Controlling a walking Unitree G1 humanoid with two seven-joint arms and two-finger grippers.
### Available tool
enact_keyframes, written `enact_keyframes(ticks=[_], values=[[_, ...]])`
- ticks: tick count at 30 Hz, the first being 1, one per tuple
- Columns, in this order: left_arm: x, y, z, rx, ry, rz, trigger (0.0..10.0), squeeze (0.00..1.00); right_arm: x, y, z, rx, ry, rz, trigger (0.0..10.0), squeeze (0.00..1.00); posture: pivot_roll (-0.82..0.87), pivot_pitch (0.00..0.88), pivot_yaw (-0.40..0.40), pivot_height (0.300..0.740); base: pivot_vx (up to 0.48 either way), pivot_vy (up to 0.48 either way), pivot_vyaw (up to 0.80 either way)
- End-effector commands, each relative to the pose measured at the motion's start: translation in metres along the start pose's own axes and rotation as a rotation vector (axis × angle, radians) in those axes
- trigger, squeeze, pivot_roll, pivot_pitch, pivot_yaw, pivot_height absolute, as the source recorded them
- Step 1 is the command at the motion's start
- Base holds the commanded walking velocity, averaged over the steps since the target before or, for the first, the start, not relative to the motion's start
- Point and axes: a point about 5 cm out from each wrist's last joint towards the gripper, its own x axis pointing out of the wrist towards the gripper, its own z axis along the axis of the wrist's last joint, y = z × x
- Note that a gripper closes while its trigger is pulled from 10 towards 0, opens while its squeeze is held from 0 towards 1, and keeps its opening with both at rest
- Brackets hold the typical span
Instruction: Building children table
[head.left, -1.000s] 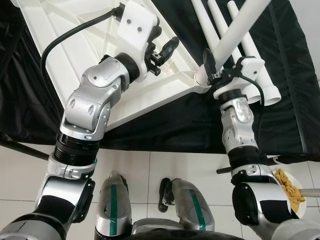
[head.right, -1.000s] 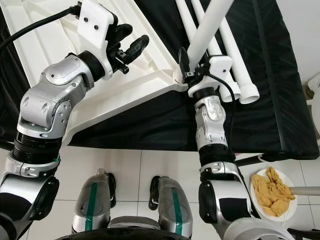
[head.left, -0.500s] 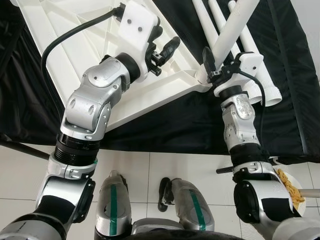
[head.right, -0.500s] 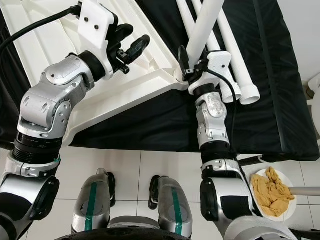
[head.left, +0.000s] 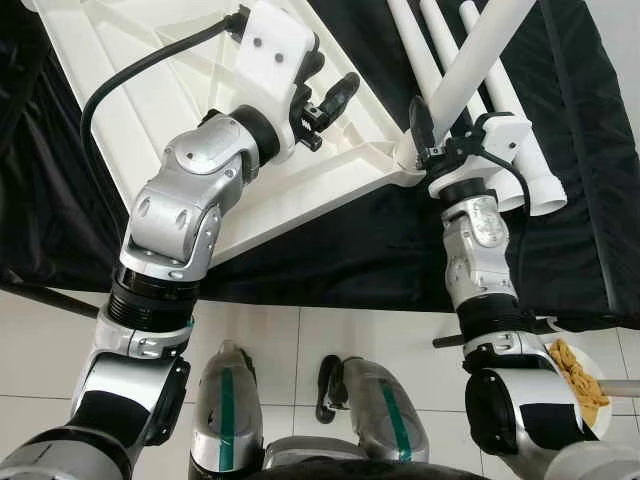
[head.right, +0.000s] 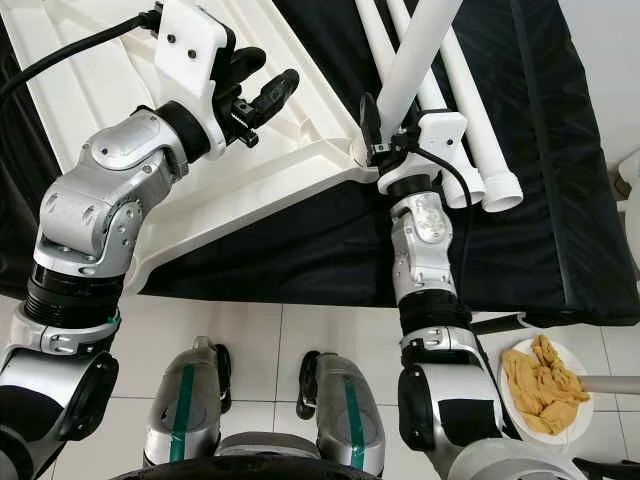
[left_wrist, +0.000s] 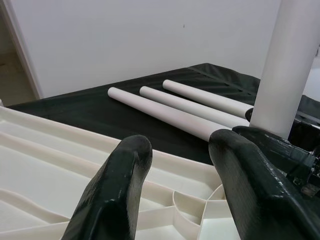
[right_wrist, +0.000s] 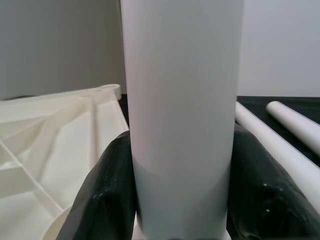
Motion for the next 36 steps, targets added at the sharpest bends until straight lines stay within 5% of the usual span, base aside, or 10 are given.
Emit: enact_keyframes(ticks=[1,8,34,35,36], values=[[0.0,-0.002,0.004,0.006,-0.011,-0.014,10.0,0.0,-0.029,-0.016,-0.039,-0.02,0.207,-0.171,10.0,0.0,0.11,0.099,-0.068,0.74,0.0,0.0,0.0],[-0.001,-0.002,0.005,0.007,-0.014,-0.002,10.0,0.0,-0.037,-0.004,-0.038,-0.028,0.16,-0.357,10.0,0.0,0.13,0.089,-0.083,0.74,0.0,0.0,0.0],[0.0,-0.003,0.004,0.012,-0.014,-0.014,10.0,0.0,-0.037,0.002,-0.038,-0.028,0.152,-0.348,10.0,0.0,0.12,0.072,-0.078,0.74,0.0,0.0,0.0],[0.0,-0.004,0.004,0.013,-0.014,-0.015,10.0,0.0,-0.037,0.003,-0.037,-0.029,0.142,-0.346,10.0,1.0,0.12,0.073,-0.077,0.74,0.0,0.0,0.0],[0.0,-0.004,0.004,0.013,-0.014,-0.015,10.0,0.0,-0.037,0.003,-0.037,-0.029,0.142,-0.346,10.0,1.0,0.12,0.073,-0.077,0.74,0.0,0.0,0.0]])
